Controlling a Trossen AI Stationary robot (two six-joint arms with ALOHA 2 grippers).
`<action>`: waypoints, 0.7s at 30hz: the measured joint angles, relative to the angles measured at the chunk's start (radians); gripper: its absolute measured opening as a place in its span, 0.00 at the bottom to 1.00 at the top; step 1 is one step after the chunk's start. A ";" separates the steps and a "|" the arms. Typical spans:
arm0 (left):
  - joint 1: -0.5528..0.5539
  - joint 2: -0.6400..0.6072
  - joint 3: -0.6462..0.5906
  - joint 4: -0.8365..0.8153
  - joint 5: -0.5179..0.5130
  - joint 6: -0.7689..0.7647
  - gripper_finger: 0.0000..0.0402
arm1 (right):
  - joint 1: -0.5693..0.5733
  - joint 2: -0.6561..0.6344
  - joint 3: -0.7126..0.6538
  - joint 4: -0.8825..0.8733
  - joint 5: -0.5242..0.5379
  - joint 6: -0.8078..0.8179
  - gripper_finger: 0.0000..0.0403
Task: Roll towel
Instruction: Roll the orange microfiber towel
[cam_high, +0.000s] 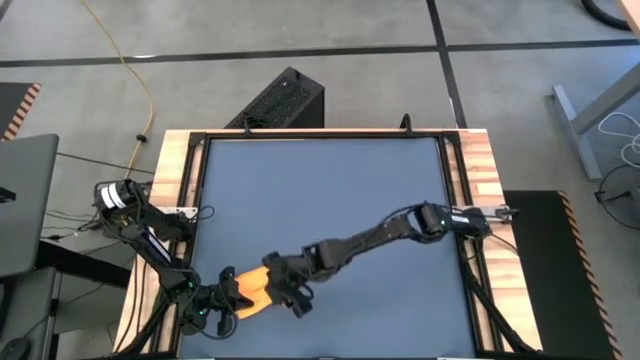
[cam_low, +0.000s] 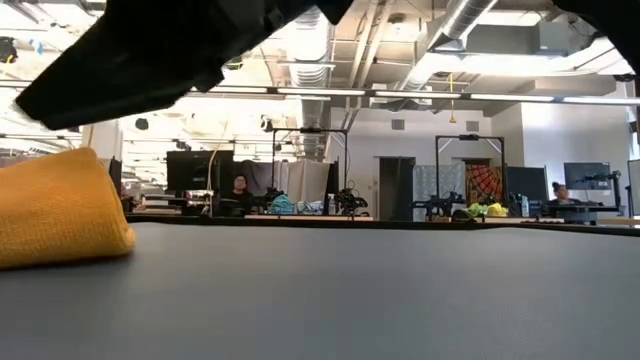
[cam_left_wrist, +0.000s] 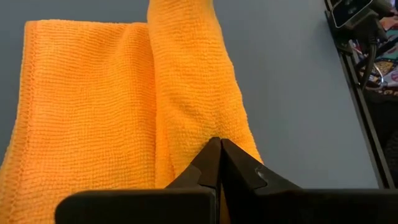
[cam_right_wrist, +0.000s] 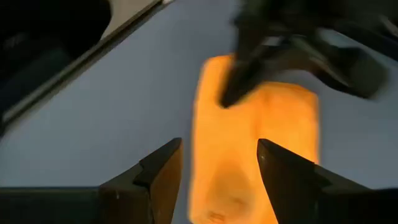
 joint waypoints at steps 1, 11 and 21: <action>0.000 0.000 0.000 0.002 0.001 0.000 0.00 | 0.011 0.003 0.000 0.004 0.004 -0.038 0.58; 0.000 -0.001 0.000 0.010 0.009 -0.004 0.00 | 0.064 0.003 -0.026 0.051 0.160 -0.161 0.58; 0.000 -0.082 -0.001 -0.020 0.026 0.045 0.00 | 0.043 0.064 -0.076 0.147 0.163 -0.131 0.58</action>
